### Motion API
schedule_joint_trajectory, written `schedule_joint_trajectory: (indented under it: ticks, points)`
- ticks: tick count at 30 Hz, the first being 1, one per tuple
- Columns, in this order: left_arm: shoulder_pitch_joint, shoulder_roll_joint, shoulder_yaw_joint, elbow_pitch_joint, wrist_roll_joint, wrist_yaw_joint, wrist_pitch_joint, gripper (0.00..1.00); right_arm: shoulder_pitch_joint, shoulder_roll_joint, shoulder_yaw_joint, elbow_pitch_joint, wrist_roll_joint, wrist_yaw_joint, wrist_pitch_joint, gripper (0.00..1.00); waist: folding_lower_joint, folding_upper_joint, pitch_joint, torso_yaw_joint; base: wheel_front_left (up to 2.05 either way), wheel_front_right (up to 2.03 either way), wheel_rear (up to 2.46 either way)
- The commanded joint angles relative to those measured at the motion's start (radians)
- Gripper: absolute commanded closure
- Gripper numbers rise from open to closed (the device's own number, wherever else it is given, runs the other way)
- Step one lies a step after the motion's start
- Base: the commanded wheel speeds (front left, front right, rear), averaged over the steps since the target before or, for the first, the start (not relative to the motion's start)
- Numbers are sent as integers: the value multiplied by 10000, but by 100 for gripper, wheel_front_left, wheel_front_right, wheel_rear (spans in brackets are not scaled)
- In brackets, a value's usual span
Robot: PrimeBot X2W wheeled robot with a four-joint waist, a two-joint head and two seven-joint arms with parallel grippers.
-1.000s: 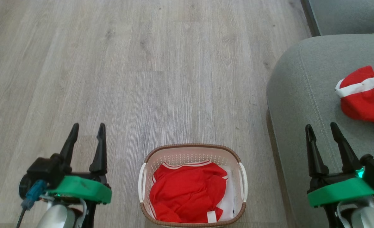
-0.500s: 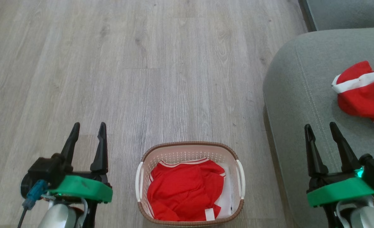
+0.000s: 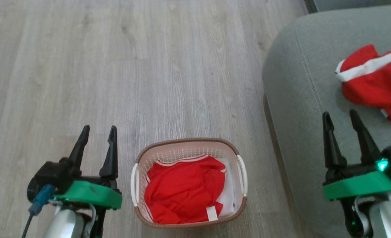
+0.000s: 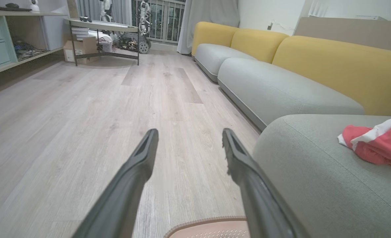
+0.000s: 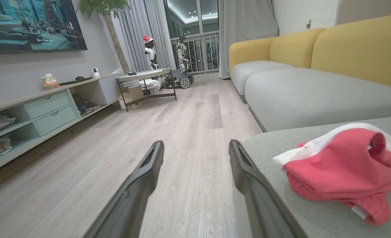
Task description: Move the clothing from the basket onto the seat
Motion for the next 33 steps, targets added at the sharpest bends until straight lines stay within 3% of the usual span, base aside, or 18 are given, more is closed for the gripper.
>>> schedule_joint_trajectory:
  ticks: [1, 19, 33]
  points:
    - [-657, 41, 419, -209, 94, -56, -95, 0, -493, -235, 168, -400, -61, -2, -77, 0, 0, -1, 256, -208, 0, 0, 0]
    - [-2305, -16, -41, 767, 81, -674, 123, 0, -2007, -85, 175, -967, -152, -2, -226, 0, 0, -1, 2517, -1236, 0, 0, 0]
    - [-4317, -151, -989, 3847, 229, -1282, 555, 0, -3412, 50, -28, -1473, -266, -2, -332, 0, 0, -1, 4266, -1866, 0, 0, 0]
